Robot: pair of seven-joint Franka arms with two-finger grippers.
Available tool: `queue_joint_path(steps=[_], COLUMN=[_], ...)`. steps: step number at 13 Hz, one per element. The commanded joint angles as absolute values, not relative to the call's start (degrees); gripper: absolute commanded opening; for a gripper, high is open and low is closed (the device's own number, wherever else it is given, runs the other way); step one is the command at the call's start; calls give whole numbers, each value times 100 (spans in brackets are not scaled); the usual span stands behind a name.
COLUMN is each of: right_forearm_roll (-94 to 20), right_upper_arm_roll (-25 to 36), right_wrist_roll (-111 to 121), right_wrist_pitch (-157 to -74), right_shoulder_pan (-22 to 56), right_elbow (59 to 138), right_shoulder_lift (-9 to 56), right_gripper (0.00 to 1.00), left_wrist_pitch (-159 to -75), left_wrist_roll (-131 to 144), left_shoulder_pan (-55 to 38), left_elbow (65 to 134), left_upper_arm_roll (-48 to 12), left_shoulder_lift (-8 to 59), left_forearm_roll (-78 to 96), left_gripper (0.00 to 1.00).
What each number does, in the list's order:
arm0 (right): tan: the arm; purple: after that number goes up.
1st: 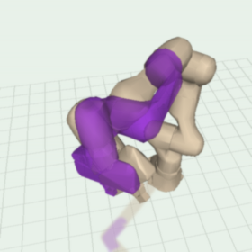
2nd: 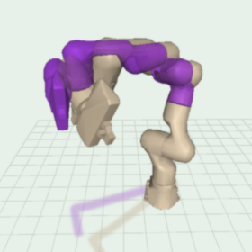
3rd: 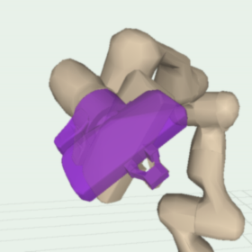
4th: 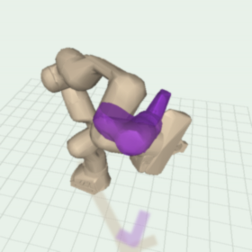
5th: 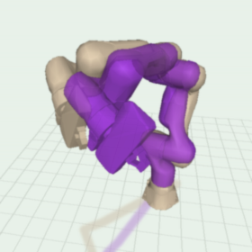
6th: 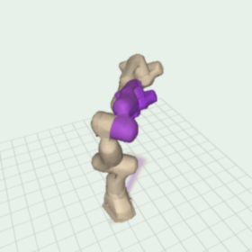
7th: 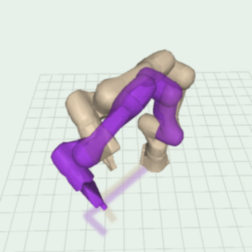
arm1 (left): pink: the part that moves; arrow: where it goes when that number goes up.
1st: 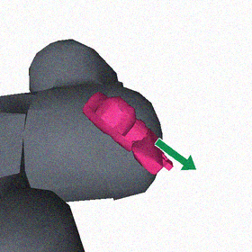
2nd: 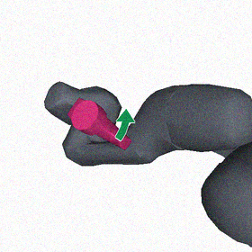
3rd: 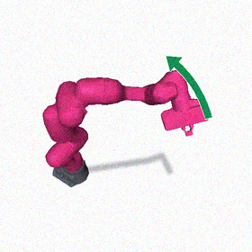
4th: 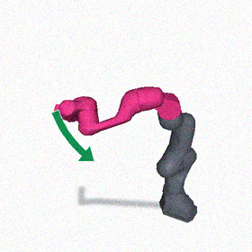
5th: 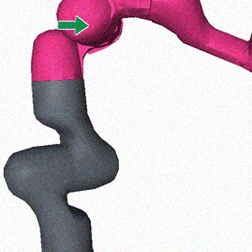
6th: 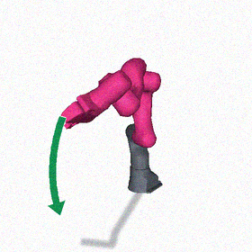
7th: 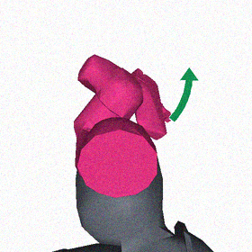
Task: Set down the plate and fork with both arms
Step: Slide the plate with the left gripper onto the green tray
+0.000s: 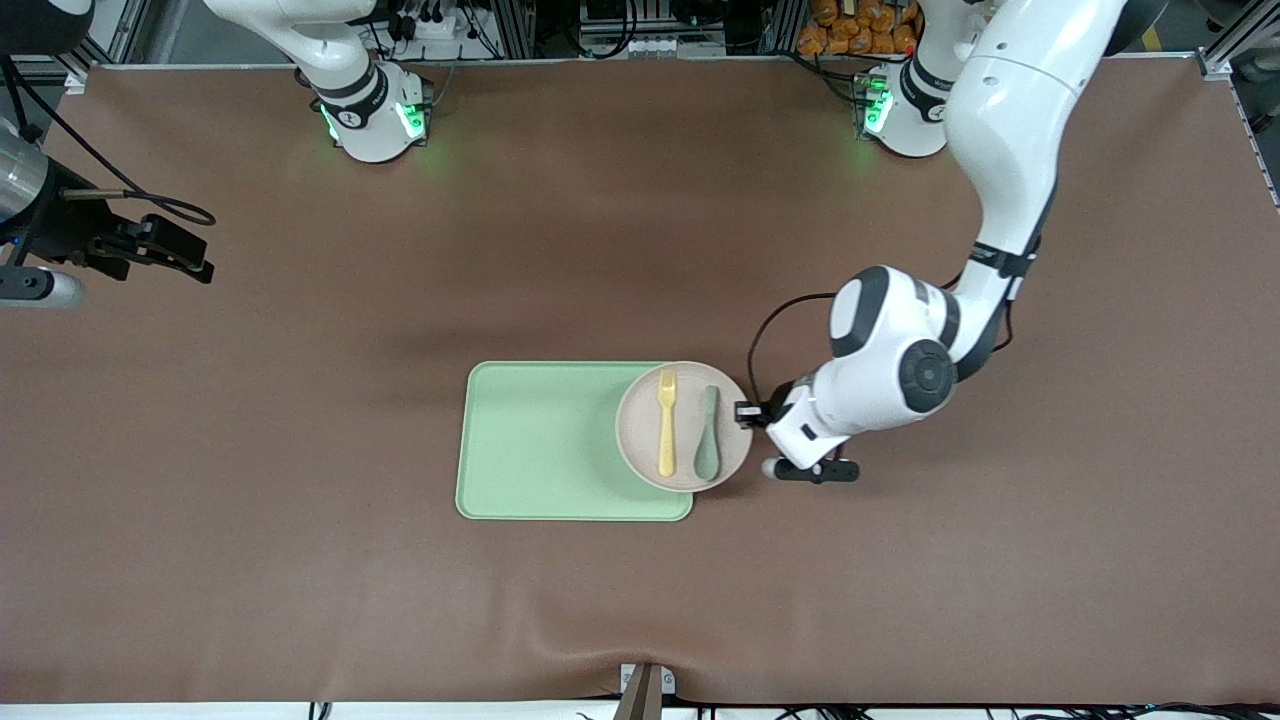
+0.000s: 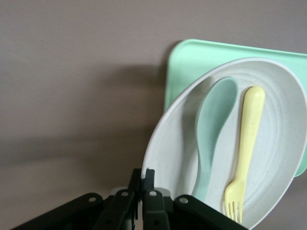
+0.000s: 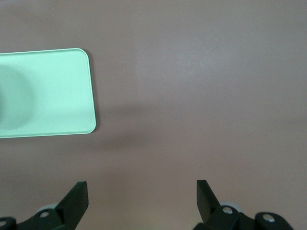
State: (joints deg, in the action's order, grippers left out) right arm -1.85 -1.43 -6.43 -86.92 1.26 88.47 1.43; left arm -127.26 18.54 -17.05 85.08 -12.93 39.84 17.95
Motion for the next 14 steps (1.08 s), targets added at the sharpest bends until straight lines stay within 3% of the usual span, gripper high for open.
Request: queue_joint_path(steps=[1, 7, 14], right_forearm_roll=[-264, -202, -220], right_upper_arm_roll=[-149, -149, -149], right_wrist_roll=[-598, -589, -624], right_wrist_pitch=[-8692, -8728, -8719], right_shoulder_pan=[70, 9, 9], right_elbow=[8868, 8868, 8868], right_shoulder_lift=[167, 378, 536], right_gripper=[100, 100, 100], left_wrist_pitch=[-12612, -13446, -13517], left_wrist_roll=[2467, 2953, 2918], left_shoulder_pan=[-2046, -2566, -2558], left_elbow=[7754, 7532, 7550], left_upper_arm_roll=[-1239, -1204, -1204], left_shoulder_lift=[4481, 5027, 5282], left_forearm_roll=[1872, 1872, 1872], left_gripper=[0, 0, 0])
